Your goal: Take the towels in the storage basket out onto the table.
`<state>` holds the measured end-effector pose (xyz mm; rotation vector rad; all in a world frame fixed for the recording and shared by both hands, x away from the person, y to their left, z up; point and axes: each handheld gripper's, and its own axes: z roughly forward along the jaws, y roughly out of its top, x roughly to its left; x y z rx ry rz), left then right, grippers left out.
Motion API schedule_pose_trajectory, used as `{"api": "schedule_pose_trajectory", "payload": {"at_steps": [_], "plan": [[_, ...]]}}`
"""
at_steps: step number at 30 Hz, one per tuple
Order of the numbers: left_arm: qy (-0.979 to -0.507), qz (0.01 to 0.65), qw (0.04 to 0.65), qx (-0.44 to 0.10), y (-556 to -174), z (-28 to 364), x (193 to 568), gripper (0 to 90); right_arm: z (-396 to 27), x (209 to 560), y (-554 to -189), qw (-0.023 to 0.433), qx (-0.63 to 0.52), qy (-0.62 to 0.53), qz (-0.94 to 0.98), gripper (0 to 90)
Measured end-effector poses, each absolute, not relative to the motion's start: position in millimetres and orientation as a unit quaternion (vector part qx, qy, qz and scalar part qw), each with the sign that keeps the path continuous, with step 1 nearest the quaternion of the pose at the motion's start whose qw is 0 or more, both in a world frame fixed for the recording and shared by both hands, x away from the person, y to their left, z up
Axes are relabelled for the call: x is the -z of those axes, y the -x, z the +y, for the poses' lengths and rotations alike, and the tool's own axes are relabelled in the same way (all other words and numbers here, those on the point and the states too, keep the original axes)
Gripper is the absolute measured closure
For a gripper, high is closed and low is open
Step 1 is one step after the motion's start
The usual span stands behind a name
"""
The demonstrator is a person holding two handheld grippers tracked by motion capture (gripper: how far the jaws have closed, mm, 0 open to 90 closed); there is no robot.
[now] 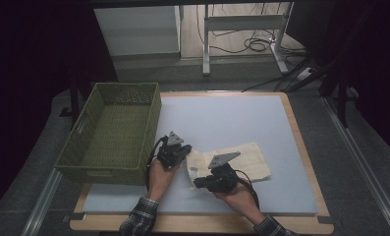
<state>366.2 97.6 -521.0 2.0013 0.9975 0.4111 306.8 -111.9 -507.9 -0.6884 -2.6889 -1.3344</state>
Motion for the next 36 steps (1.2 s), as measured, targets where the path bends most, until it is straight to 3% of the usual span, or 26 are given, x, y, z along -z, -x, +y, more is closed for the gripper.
{"api": "schedule_pose_trajectory", "payload": {"at_steps": [36], "plan": [[-0.838, 0.291, 0.430, -0.169, -407.3, -28.5, 505.1, 87.0, -237.0, 510.1, -308.2, -0.022, 0.463, 0.339, -0.819, 86.2]]}}
